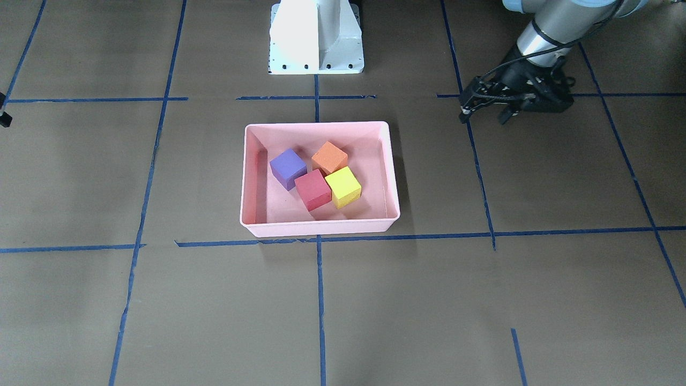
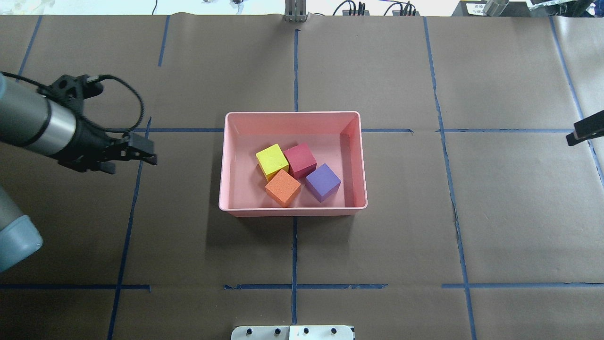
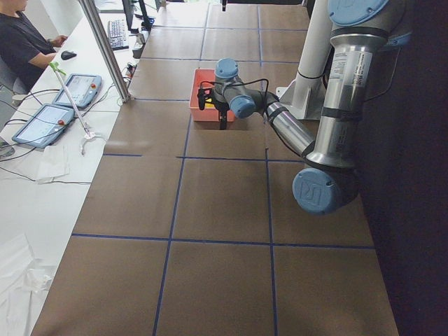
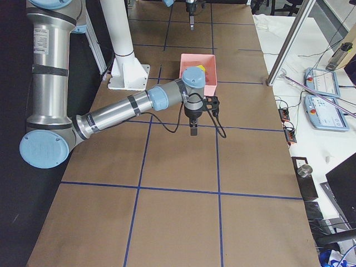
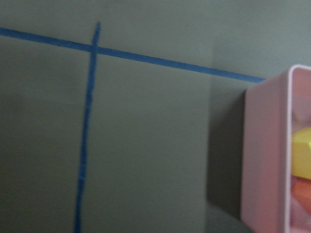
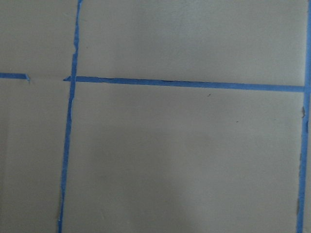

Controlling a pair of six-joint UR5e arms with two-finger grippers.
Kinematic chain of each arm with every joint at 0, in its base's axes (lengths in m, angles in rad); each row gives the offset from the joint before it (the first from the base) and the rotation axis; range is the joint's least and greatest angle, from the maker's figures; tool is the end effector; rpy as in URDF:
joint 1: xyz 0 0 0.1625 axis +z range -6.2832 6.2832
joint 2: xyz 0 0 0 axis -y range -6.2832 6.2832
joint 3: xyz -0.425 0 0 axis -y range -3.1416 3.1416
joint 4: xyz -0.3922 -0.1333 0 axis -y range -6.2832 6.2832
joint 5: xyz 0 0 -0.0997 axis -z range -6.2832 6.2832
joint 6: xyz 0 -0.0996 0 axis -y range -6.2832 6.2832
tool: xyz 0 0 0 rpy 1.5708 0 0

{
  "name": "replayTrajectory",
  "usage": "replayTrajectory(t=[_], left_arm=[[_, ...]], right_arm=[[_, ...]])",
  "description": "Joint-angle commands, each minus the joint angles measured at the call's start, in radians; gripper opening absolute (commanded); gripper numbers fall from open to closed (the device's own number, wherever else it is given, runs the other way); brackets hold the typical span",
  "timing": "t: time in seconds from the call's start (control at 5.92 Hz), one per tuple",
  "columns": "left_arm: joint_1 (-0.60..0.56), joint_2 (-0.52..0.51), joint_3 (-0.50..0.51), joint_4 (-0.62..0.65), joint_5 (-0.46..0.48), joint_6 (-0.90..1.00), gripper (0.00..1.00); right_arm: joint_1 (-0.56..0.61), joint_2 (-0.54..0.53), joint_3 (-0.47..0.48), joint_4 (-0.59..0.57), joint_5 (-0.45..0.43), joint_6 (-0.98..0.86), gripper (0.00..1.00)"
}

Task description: Place blocks into pink bin with both arms

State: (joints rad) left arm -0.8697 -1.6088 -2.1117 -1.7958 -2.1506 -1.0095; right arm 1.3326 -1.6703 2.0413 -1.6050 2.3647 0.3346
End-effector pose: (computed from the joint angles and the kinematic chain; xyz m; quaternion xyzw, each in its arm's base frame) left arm 0.2454 -0.4127 0.3586 0.0474 0.4555 -0.0249 0.8886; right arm -0.0434 -0.4427 0.4762 0.0406 -0.4093 -0.0209 0.9113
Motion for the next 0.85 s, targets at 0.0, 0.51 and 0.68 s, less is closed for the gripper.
replayTrajectory(t=[0.0, 0.51, 0.68], left_arm=[[-0.179, 0.183, -0.007, 0.003, -0.041, 0.424, 1.00], [-0.522, 0.211, 0.112, 0.233, -0.055, 1.069, 1.00], [-0.611, 0.214, 0.180, 0.243, -0.061, 1.192, 1.00]], right_arm=[[0.130, -0.026, -0.116, -0.004, 0.036, -0.274, 1.00], [0.215, -0.075, -0.200, 0.000, 0.022, -0.509, 1.00], [0.221, -0.094, -0.202, 0.000, 0.022, -0.525, 1.00]])
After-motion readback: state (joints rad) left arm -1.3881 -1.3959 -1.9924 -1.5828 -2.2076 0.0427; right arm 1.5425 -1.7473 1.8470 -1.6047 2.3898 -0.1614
